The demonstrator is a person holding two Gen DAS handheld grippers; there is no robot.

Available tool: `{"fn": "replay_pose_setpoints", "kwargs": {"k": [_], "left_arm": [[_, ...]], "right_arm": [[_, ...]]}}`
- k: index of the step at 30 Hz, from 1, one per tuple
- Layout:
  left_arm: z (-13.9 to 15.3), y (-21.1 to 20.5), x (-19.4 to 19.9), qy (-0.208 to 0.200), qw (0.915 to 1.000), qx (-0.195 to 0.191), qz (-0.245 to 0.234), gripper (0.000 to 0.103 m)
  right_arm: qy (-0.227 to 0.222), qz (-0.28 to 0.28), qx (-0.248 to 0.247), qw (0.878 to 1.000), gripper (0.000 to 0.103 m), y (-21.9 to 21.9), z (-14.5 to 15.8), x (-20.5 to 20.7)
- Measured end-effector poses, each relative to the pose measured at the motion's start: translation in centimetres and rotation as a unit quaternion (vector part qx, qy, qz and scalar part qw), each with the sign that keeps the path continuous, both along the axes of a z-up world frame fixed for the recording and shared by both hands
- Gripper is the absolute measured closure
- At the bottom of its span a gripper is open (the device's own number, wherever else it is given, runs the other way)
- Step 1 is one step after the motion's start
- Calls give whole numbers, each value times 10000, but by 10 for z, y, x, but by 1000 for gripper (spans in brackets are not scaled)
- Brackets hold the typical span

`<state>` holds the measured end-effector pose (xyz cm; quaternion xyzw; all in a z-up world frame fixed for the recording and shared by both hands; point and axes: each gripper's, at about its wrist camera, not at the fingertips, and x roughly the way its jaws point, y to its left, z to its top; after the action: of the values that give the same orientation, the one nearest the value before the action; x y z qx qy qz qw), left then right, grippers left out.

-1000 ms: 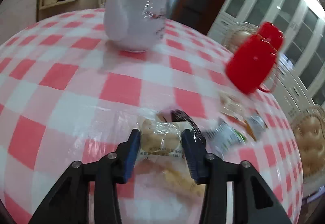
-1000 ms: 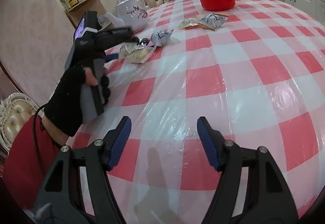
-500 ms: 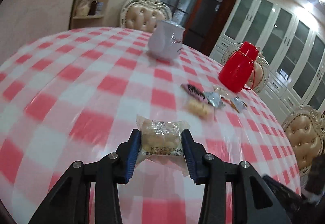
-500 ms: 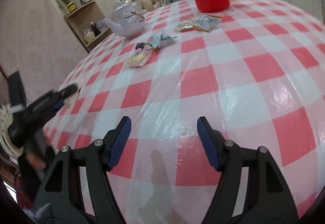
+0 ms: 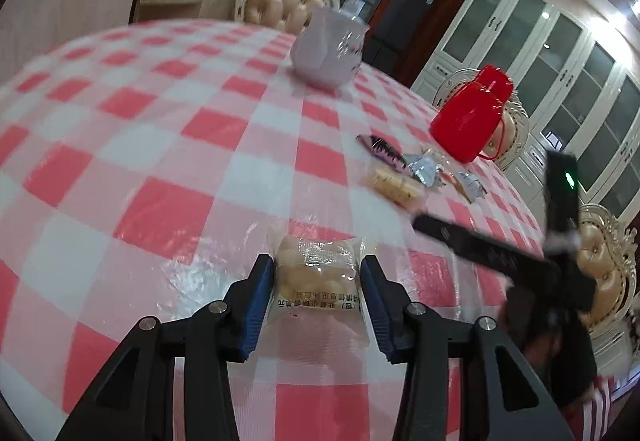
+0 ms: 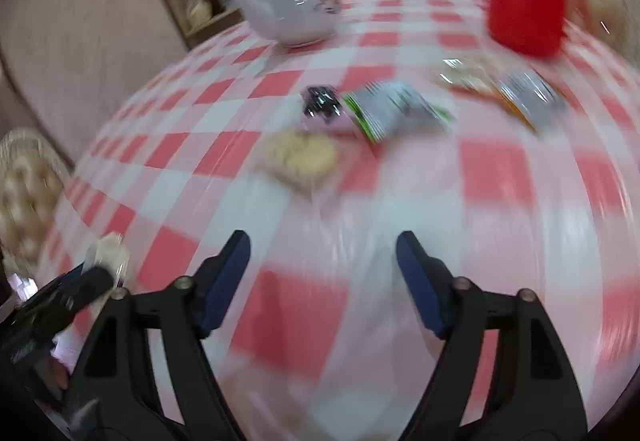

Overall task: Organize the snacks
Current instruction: 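Grasp the clear cookie packet with the right gripper while the left holds the bun packet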

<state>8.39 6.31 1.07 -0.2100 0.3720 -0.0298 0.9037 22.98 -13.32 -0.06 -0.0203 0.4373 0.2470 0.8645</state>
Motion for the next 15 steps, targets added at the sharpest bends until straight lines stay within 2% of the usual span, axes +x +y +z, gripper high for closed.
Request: {"fn": "replay_pose_setpoints", "kwargs": {"k": [6,8,9,10,13,15], "left_arm": [[-4,3,4,85,9998,-145,-55,56],[-6,4,5,112,9997,-192,-61,56],[-6,5,5,115,9997,-217,-57,56],[-6,5,5,124,9997,-221,-54,56],[-6,4,6,130,9997,-201,-64,56],[-5,3,6,132,9997,-178,-75,56]], "right_arm": [[-314,814,-868,9924,24,39,-6,39],[-397,1055,-807,9903,41,42,-3,33],[-438,1083,-839,9896,55,42,-3,26],[-428,1076,-854,9896,64,40,-2,14],[-651,1049,-1104,9862,64,36,5,-30],[-753,853,-917,9893,64,27,17,-49]]}}
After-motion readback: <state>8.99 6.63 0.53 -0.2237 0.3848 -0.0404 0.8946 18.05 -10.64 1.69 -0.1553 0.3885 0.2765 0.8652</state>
